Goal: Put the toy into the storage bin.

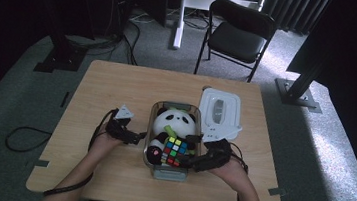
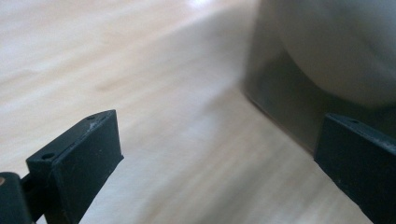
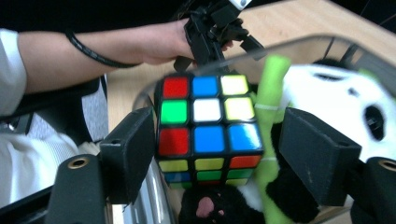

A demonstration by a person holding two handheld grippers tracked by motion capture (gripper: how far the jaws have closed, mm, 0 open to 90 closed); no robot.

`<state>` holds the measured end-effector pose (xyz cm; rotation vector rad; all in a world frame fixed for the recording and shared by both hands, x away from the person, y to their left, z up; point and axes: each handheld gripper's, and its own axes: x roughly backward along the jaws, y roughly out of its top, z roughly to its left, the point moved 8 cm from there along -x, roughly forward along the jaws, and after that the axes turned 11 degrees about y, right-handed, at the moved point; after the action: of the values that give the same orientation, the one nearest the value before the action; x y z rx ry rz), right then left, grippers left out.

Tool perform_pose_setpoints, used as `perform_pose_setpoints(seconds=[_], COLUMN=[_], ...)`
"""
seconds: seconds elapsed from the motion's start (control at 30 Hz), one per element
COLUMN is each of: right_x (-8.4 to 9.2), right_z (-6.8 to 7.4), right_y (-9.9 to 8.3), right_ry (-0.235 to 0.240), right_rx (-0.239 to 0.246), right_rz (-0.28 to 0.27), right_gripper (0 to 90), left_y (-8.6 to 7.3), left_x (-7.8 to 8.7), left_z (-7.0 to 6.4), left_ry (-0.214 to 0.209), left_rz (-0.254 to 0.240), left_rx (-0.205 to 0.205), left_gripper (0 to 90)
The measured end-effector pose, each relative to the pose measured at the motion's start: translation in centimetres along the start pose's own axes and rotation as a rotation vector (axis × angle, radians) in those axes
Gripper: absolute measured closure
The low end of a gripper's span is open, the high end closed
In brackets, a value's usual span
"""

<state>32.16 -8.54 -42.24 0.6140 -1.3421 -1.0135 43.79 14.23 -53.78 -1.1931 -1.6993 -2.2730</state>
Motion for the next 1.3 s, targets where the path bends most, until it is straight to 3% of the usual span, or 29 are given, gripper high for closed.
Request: perform_pose_setpoints(seconds=[0.07, 0.13, 0.2, 0.27, 0.4, 0.47, 0.53, 0.57, 0.6, 0.63, 0.73, 0.9, 0.93, 0.97, 1.03, 1.1, 1.2, 1.3], right_x=[0.6, 1.1, 1.4, 1.5, 1.4, 1.2, 1.1, 1.1, 1.1, 1.0, 0.7, 0.2, 0.2, 0.1, 0.1, -0.1, -0.4, -0.8], right_z=[0.2, 0.2, 0.4, 0.4, 0.3, 0.3, 0.3, 0.4, 0.4, 0.4, 0.6, 0.8, 0.8, 0.9, 0.9, 1.0, 1.2, 1.2], right_y=[0.4, 0.8, 1.1, 1.3, 1.5, 1.5, 1.5, 1.5, 1.5, 1.5, 1.4, 1.2, 1.1, 1.1, 1.0, 1.0, 0.8, 0.6], right_ry=[-0.005, -0.020, -0.019, -0.047, -0.077, -0.033, -0.049, -0.054, -0.061, -0.064, -0.071, -0.069, -0.074, -0.068, -0.068, -0.064, -0.054, -0.058], right_rx=[0.005, -0.003, -0.011, -0.012, -0.021, -0.065, -0.070, -0.068, -0.069, -0.069, -0.063, -0.063, -0.067, -0.073, -0.078, -0.083, -0.080, -0.072], right_rz=[-0.022, -0.046, -0.065, -0.076, -0.083, -0.070, -0.081, -0.080, -0.081, -0.083, -0.068, -0.054, -0.053, -0.059, -0.057, -0.054, -0.030, -0.011], right_gripper=[29.9, 37.4, 39.7, 43.4, 51.3, 51.5, 52.8, 54.0, 57.3, 58.1, 62.0, 65.1, 65.6, 68.6, 70.8, 73.8, 78.2, 80.5], left_y=[0.7, 1.9, 3.1, 4.2, 5.7, 6.2, 6.6, 6.7, 7.0, 7.1, 7.6, 7.7, 7.6, 7.6, 7.3, 7.1, 7.0, 6.9], left_x=[0.9, 2.2, 3.6, 5.0, 7.1, 8.0, 8.8, 9.2, 9.7, 10.1, 11.0, 11.7, 12.1, 12.2, 12.5, 12.5, 12.4, 12.2], left_z=[0.5, 0.9, 0.8, 0.4, -1.4, -2.5, -3.6, -4.1, -4.6, -5.2, -6.7, -8.5, -9.6, -10.1, -11.0, -11.7, -12.5, -12.8], left_ry=[0.005, 0.000, -0.031, -0.050, -0.061, -0.082, -0.113, -0.129, -0.153, -0.194, -0.280, -0.317, -0.337, -0.342, -0.375, -0.394, -0.425, -0.428], left_rz=[-0.019, -0.049, -0.058, -0.069, -0.079, -0.093, -0.112, -0.126, -0.148, -0.165, -0.192, -0.191, -0.194, -0.195, -0.198, -0.179, -0.165, -0.149], left_rx=[0.014, 0.040, 0.067, 0.075, 0.013, -0.005, -0.023, -0.035, -0.043, -0.050, -0.056, -0.090, -0.135, -0.153, -0.217, -0.252, -0.265, -0.265], left_gripper=[1.5, 1.5, 1.5, 1.5, 1.5, 1.5, 1.5, 5.9, 16.7, 23.2, 36.7, 43.3, 43.3, 49.2, 54.6, 58.6, 62.6, 65.7])
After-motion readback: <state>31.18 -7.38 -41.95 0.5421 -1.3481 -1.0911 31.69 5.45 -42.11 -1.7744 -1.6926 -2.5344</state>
